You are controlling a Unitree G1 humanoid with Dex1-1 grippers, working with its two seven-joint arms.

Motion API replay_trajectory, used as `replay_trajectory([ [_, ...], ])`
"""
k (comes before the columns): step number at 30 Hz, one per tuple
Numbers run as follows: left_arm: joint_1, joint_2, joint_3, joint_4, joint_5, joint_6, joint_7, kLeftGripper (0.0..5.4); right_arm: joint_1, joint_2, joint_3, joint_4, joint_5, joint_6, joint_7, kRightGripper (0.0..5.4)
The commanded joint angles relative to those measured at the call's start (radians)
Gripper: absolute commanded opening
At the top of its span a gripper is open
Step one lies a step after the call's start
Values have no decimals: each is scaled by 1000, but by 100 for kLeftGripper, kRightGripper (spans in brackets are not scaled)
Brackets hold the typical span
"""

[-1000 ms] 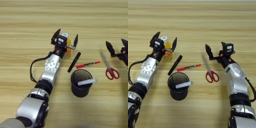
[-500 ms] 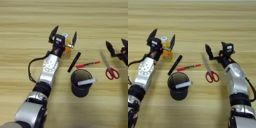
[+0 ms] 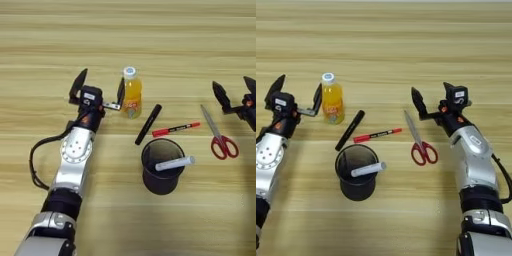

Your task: Move the objects on the table

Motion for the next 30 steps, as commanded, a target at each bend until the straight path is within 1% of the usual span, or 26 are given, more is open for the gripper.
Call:
replay_trajectory([
  [1, 62, -6, -19, -51, -5, 39, -12, 539, -23, -16, 1, 11, -13, -9, 9, 540],
  [4, 93, -8, -17, -75, -13, 63, -12, 539, -23, -18, 2, 12, -14, -12, 10, 540],
  [7, 110, -5, 6, -91, -25, 79, 7, 539, -22, -26, 8, 15, -31, -28, 8, 540],
  [10, 116, -4, 30, -92, -30, 86, 30, 539, -19, -32, 16, 24, -53, -54, 8, 540],
  [15, 125, -6, 29, -65, -26, 86, 40, 539, -12, -47, 29, 19, -70, -72, 24, 540],
  [17, 118, -4, 33, -52, -29, 88, 44, 539, -10, -54, 33, 11, -71, -70, 40, 540],
  [19, 111, -3, 41, -35, -39, 93, 45, 539, 1, -69, 44, -5, -68, -57, 77, 540],
  [21, 105, -2, 47, -23, -46, 96, 48, 539, 14, -84, 57, -21, -61, -34, 121, 540],
  [23, 99, -1, 53, -15, -52, 99, 46, 539, 41, -109, 80, -51, -52, 4, 187, 540],
  [26, 95, -4, 58, -9, -54, 100, 45, 539, 82, -142, 101, -108, -23, 90, 274, 540],
  [28, 93, -6, 60, -7, -54, 100, 45, 539, 105, -154, 108, -134, -14, 140, 301, 540],
  [30, 92, -7, 63, -6, -53, 100, 45, 539, 124, -153, 95, -165, 19, 242, 296, 540],
])
